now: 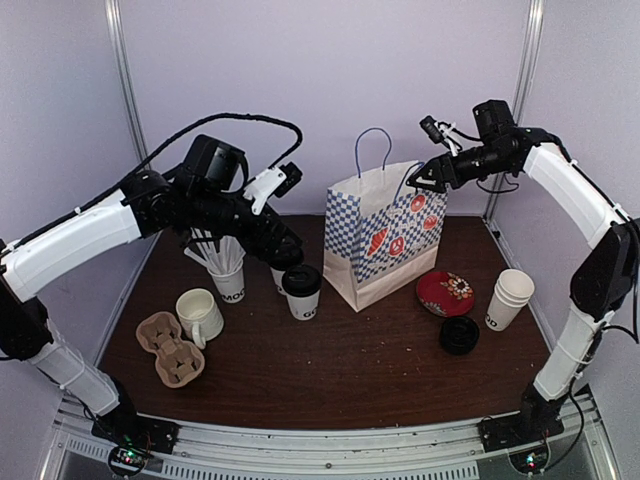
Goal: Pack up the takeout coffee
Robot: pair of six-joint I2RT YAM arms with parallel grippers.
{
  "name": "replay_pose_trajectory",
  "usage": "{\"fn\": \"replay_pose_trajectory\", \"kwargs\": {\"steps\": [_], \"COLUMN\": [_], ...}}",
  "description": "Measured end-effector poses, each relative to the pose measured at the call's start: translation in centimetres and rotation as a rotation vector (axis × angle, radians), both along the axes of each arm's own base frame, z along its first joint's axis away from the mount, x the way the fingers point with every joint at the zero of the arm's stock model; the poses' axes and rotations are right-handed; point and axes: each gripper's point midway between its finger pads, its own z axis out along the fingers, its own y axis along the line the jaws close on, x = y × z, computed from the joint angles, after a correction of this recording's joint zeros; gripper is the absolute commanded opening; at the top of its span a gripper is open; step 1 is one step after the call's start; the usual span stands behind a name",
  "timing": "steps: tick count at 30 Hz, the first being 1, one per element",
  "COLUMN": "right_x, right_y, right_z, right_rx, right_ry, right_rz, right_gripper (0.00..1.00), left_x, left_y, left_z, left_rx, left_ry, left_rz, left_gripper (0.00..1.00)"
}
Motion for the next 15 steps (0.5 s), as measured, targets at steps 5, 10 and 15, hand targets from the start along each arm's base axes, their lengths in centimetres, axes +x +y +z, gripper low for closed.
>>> {"fn": "replay_pose_trajectory", "kwargs": {"steps": [5, 10, 15], "right_x": [0.7, 0.8, 0.6], "right_y": [2.1, 2.5, 2.8], "right_z": [0.0, -0.1, 0.3], "right_rx": [0.058, 0.093, 0.120], "right_ry": [0.040, 0.078, 0.090], "right_rz": [0.038, 0.037, 0.044], "right_gripper": [0.59, 0.09, 0.00], "left_x": [-0.5, -1.0, -0.9], "left_y": [-0.4, -0.7, -0.8], "left_z": [-0.3, -0.9, -0.8], "left_rx": [-0.004, 0.002, -0.005], "left_ry": [0.013, 0.028, 0.024], "left_rz": [-0.003, 0.000, 0.005], "left_gripper": [0.75, 0.75, 0.75]}}
